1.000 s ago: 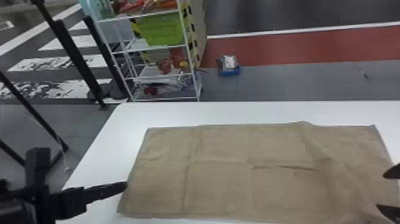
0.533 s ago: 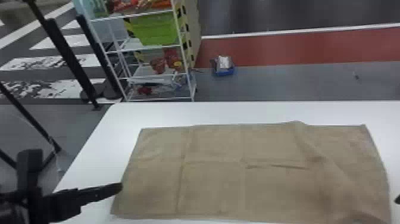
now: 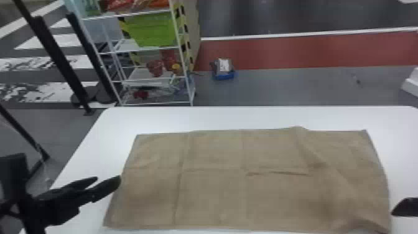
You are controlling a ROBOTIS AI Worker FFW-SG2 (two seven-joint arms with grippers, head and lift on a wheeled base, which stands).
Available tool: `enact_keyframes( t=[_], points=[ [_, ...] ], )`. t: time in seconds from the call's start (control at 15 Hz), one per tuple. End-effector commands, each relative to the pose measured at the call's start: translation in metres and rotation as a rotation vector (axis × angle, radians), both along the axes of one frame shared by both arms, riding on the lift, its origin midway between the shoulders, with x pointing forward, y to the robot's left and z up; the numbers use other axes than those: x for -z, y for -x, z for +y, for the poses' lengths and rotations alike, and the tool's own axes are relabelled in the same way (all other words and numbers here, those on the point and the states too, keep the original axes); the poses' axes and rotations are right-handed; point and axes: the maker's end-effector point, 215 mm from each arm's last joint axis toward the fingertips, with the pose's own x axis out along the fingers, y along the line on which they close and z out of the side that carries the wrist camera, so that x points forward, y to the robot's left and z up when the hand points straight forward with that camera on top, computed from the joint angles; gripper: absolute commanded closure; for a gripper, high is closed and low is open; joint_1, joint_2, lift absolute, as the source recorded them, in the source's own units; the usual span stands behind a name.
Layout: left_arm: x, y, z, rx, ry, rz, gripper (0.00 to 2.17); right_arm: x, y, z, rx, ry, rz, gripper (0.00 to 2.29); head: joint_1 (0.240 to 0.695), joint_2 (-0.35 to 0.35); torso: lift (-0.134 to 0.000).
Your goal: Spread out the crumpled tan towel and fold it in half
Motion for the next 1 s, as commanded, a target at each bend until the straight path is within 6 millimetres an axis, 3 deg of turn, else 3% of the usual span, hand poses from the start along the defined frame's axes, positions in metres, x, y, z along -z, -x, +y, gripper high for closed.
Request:
enact_keyframes(
  t=[0.0, 0.2, 0.47, 0.93],
  points=[
    [-0.016, -0.015, -0.008, 0.019, -0.011, -0.149, 0.13, 0.006, 0.0, -0.008, 0.008, 0.022, 0.013, 0.47, 0.695, 0.171, -0.124],
    [-0.002, -0.016, -0.021, 0.029, 0.038, -0.15, 0.13, 0.016, 0.004, -0.012, 0.012, 0.041, 0.033, 0.59, 0.695, 0.146, -0.124],
    [-0.004, -0.013, -0.029, 0.051, 0.041, -0.159, 0.13, 0.03, 0.002, -0.02, 0.025, 0.068, 0.055, 0.59, 0.695, 0.109, -0.124],
    [-0.003, -0.008, -0.026, 0.05, 0.037, -0.158, 0.13, 0.035, -0.003, -0.003, 0.048, 0.014, 0.072, 0.68, 0.695, 0.112, -0.124]
  ],
)
